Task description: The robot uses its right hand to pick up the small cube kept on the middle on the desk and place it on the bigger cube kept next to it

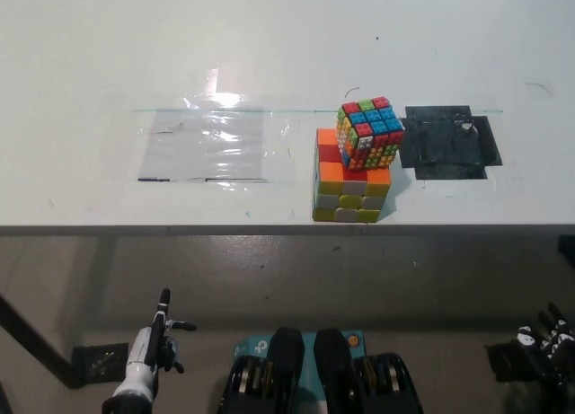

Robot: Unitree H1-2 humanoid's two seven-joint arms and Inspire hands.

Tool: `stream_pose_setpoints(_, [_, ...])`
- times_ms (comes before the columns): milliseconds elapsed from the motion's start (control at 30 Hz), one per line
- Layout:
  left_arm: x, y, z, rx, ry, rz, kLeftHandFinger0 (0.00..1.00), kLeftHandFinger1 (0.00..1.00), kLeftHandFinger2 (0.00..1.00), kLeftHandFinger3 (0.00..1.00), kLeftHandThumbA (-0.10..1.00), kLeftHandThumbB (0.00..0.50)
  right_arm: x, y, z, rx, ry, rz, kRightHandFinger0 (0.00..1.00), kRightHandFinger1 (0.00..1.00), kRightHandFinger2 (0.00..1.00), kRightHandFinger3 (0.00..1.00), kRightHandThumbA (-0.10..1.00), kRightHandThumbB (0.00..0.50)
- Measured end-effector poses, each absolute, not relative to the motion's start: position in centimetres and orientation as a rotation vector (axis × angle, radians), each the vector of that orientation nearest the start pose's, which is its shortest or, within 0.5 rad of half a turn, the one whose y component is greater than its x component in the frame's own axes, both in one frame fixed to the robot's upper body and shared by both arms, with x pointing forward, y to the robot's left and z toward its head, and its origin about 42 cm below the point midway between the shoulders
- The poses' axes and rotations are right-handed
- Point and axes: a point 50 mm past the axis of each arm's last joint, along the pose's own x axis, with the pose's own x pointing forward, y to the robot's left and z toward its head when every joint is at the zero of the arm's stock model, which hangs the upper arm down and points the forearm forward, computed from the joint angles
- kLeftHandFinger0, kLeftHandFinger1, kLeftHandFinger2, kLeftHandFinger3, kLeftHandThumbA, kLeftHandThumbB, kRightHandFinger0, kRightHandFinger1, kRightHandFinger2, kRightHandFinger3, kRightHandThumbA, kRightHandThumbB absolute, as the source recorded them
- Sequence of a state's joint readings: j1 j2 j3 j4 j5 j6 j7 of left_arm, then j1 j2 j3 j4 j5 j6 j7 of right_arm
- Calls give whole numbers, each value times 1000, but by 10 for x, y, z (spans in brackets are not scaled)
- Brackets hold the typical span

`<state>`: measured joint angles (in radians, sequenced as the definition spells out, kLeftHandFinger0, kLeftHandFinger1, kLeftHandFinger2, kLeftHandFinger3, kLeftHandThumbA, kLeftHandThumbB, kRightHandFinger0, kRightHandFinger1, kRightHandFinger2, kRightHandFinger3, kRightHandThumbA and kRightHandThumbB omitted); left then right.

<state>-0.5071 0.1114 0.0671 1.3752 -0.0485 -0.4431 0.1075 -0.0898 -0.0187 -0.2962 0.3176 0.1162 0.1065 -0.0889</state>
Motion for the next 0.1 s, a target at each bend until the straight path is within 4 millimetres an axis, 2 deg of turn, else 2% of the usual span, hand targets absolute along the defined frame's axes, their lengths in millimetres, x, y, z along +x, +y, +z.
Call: stream_pose_setpoints(100, [354, 258, -44, 92, 428, 136, 340, 0, 26, 0, 1000, 500, 290, -291, 27, 154, 324, -364, 694, 869, 963, 1000, 230, 136])
